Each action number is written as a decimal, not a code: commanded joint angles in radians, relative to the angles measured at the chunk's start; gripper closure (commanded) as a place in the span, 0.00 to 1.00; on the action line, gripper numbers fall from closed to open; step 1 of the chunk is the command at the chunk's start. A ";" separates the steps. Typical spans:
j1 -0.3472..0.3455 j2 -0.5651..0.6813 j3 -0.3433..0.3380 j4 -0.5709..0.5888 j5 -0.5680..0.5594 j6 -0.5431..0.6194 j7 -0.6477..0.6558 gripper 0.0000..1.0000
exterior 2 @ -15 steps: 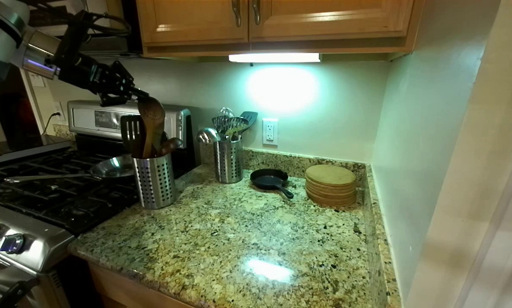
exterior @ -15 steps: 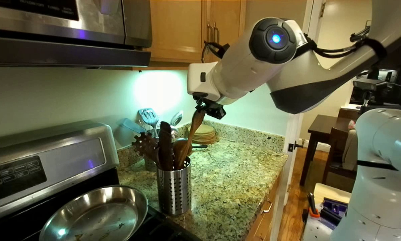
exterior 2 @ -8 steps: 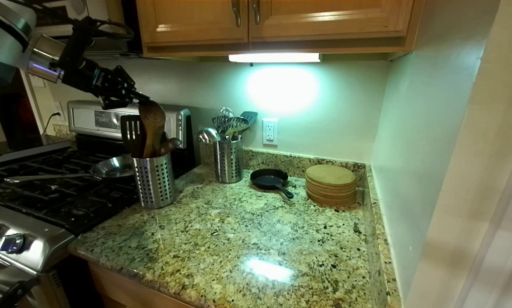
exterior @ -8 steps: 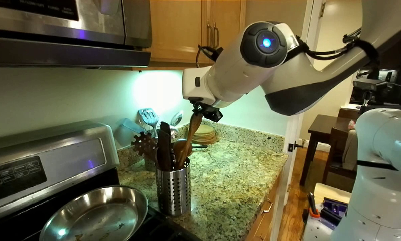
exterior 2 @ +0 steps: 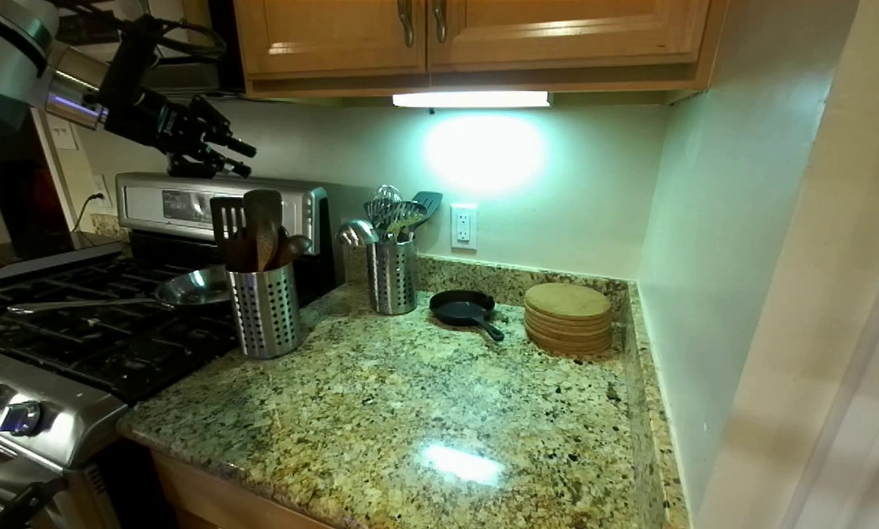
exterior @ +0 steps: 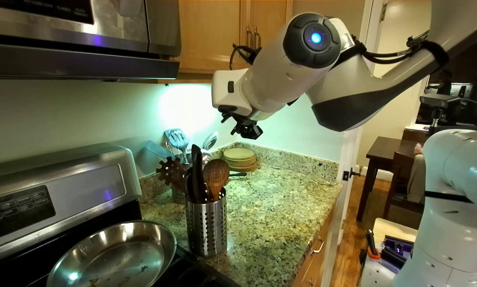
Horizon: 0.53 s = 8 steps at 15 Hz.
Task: Pick the wooden spoon on the counter and put it in the utensil holder
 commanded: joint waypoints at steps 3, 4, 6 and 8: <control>-0.009 -0.072 -0.012 0.023 0.009 0.007 0.013 0.19; -0.010 -0.084 -0.013 0.025 0.015 0.002 0.018 0.12; -0.009 -0.122 -0.022 0.019 0.049 -0.005 0.026 0.01; -0.010 -0.162 -0.031 0.010 0.087 -0.014 0.043 0.00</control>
